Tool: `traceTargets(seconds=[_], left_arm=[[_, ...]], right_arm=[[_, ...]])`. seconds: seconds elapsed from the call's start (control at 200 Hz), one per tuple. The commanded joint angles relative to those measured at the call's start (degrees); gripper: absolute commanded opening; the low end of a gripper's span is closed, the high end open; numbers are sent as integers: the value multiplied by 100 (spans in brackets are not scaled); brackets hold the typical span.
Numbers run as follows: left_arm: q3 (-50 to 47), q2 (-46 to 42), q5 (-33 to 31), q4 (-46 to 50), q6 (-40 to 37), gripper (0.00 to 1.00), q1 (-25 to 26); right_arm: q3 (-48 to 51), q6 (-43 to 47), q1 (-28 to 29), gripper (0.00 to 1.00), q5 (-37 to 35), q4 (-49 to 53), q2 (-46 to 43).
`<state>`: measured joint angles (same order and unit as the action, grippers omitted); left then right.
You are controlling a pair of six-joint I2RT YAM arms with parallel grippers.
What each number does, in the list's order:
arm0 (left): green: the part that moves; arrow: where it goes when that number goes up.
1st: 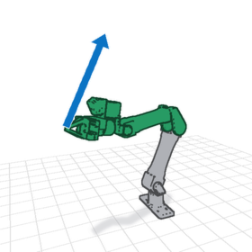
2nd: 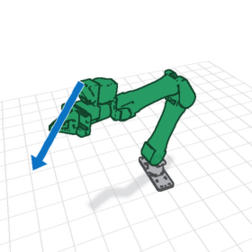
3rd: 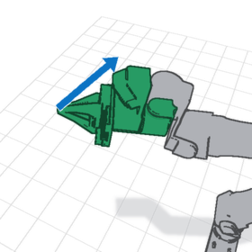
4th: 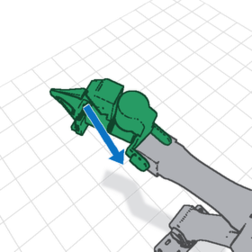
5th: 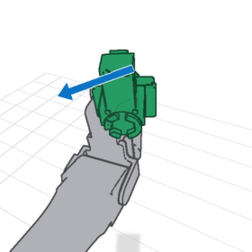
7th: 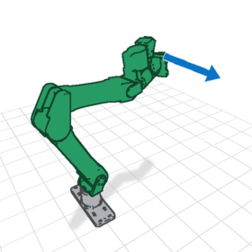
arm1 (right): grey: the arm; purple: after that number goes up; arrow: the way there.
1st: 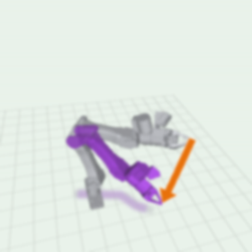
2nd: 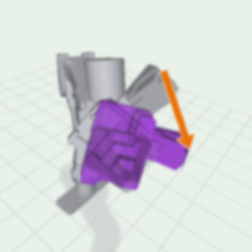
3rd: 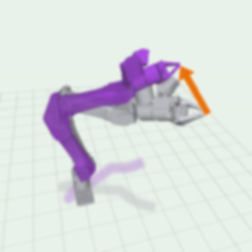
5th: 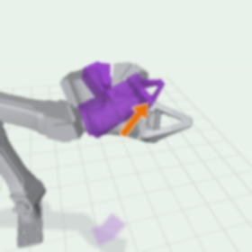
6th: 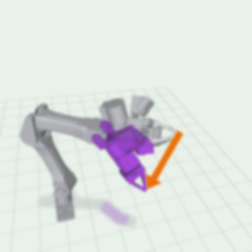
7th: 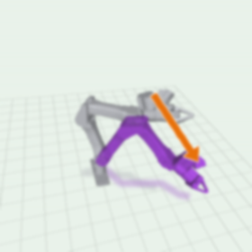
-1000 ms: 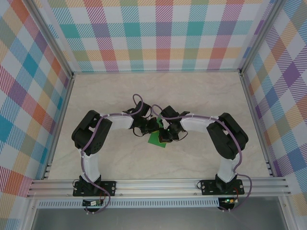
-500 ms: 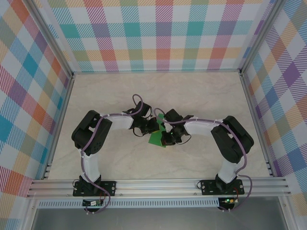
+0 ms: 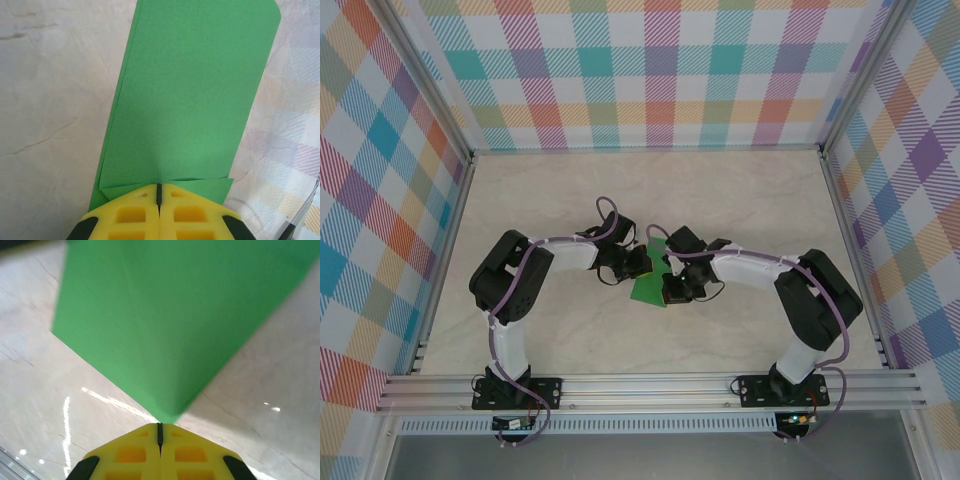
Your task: Fold a paper plane with a square sheet of paper (pick it up from the middle)
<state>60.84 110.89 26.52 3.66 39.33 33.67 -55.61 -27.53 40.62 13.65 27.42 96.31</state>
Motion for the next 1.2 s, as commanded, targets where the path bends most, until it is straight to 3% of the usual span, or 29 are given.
traceTargets(seconds=[0.0,0.35,0.63,0.71,0.89,1.195], left_arm=[[-336,482,-736,636,8,0,34],[-276,460,-703,627,17,0,34],[-270,374,-685,593,0,0,34],[-229,264,-426,422,-50,6,34],[173,-150,-227,382,-12,26,61],[-166,-992,-858,416,408,57,61]], right_arm=[[-386,-253,-45,0,-230,-136,243],[-531,-386,-63,0,21,-285,879],[194,-188,-116,0,239,-117,363],[214,-343,-330,0,331,-216,46],[-199,-633,-715,19,114,-442,-98],[-246,-482,-1187,45,451,-759,107]])
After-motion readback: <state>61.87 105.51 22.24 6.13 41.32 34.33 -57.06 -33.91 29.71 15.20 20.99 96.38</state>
